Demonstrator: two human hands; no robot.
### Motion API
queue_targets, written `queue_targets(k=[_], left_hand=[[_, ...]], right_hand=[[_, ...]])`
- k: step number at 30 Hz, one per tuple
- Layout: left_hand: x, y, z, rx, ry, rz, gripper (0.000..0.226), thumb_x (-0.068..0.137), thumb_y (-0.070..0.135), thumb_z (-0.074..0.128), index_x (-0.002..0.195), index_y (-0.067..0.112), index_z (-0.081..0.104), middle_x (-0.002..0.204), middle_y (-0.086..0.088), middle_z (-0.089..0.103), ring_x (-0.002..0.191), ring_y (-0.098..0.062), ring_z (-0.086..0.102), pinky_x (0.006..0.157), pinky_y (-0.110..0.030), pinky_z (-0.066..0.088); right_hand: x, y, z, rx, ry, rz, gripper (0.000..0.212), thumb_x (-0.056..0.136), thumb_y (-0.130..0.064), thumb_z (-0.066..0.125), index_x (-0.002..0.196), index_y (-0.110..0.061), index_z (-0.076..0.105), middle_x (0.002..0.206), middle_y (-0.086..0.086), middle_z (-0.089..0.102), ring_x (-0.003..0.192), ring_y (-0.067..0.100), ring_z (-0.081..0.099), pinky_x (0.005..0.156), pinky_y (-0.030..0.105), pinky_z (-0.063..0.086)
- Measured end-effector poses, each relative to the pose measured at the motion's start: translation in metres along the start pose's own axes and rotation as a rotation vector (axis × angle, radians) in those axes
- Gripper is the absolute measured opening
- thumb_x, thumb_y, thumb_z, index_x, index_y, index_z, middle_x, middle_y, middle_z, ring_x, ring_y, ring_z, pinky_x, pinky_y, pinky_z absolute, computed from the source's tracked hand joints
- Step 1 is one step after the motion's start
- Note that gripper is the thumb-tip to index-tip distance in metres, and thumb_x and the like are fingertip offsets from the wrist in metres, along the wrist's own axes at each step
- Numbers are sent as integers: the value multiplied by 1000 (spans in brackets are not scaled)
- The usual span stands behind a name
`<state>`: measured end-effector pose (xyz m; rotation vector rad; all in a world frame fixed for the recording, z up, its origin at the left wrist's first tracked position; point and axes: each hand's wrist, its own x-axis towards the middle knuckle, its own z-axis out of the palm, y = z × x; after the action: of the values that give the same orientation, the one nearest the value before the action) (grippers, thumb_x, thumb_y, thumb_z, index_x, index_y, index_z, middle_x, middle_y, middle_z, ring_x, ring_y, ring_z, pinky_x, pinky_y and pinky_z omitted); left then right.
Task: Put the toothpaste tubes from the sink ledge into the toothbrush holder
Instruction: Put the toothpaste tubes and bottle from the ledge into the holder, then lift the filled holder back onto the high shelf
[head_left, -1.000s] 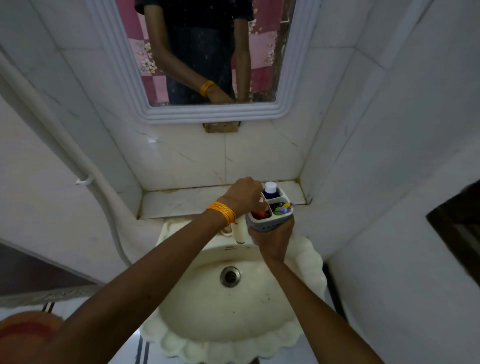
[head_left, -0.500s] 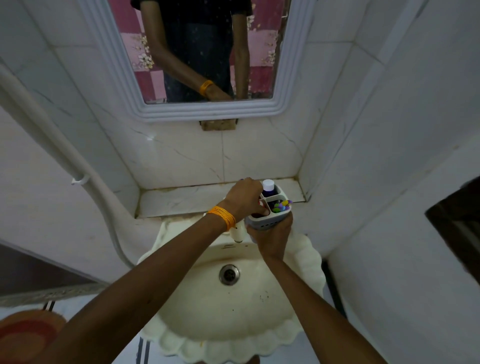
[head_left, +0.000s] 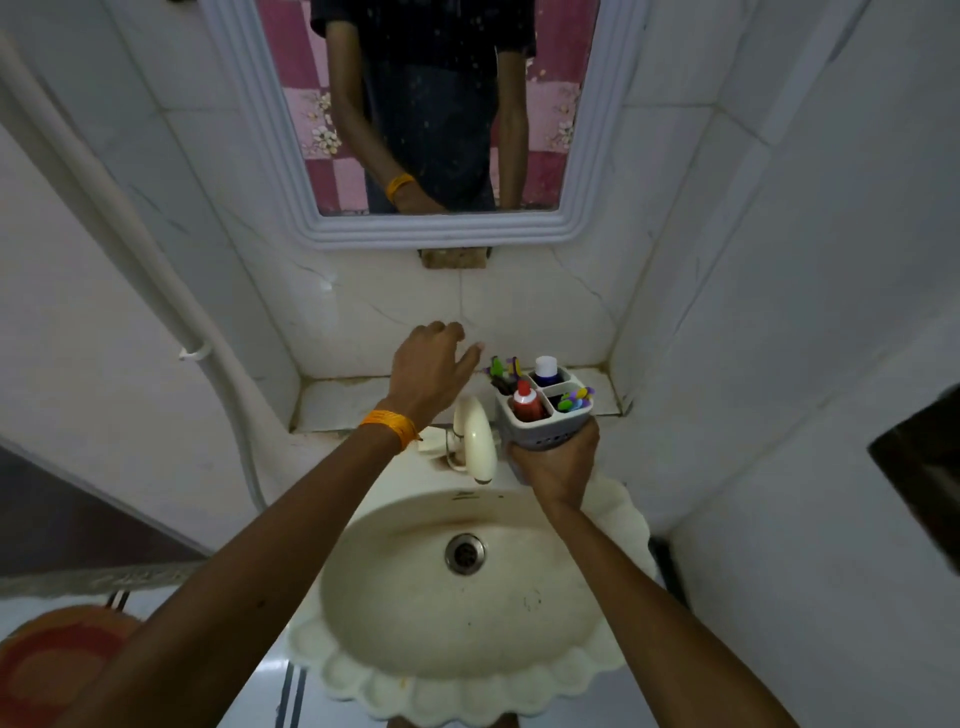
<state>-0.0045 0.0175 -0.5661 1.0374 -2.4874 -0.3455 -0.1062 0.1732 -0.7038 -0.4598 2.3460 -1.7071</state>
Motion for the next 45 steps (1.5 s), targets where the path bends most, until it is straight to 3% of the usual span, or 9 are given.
queue_targets(k=[7,13,18,23,29,31,35,42,45], left_hand=[[-11,-9,-30,88,63,22,49,99,47,45,129,12,58,123,-14,65,113,-34,58,87,-44,50],[5,2,-95,64,202,135,57,95,53,33,126,14,60,119,-12,67,111,-31,60,86,-43,51],[24,4,-174,70,333,228,62,94,57,28,126,13,58,117,-10,65,108,-28,58,87,-42,52],[45,15,-261,151,524,332,52,95,52,36,119,12,59,111,-10,65,103,-30,59,78,-41,52],[56,43,-339,177,668,409,54,94,50,34,126,14,58,117,-8,64,108,-29,57,81,-39,47],[62,55,-359,189,707,434,51,94,49,33,120,16,60,116,-7,64,105,-28,57,79,-37,44],[72,80,-388,235,743,442,46,93,49,31,107,16,59,106,-6,64,98,-27,57,77,-36,42],[92,124,-420,199,793,443,47,96,46,41,118,9,60,115,-14,66,109,-33,58,85,-45,48],[106,140,-432,221,813,447,56,94,51,33,118,8,60,115,-14,66,109,-34,58,86,-46,48]], right_hand=[[12,-55,-24,102,60,-119,124,39,-40,101,145,-8,44,138,9,59,128,27,59,105,40,53],[16,-152,-52,190,87,-260,123,34,-54,92,141,-11,46,134,3,63,120,20,64,97,37,57],[12,-242,-70,231,134,-385,111,46,-23,105,140,-11,48,128,-1,63,116,16,63,83,3,48],[-5,-322,-96,256,197,-511,109,45,-32,103,138,-14,49,131,0,66,116,18,65,91,27,56],[-11,-404,-129,297,263,-642,105,51,-19,103,140,-10,47,125,-3,63,110,14,63,70,0,48],[-12,-430,-140,310,288,-675,103,52,-19,104,137,-8,48,122,-4,61,107,13,61,72,3,49],[-11,-473,-158,328,336,-710,101,53,-27,104,135,-11,48,123,-4,61,107,12,60,88,28,55],[2,-524,-186,336,401,-791,105,53,-37,103,138,-11,47,130,1,63,109,12,60,94,35,58],[13,-547,-199,343,454,-820,104,50,-43,102,134,-11,48,129,3,63,114,18,64,94,39,59]])
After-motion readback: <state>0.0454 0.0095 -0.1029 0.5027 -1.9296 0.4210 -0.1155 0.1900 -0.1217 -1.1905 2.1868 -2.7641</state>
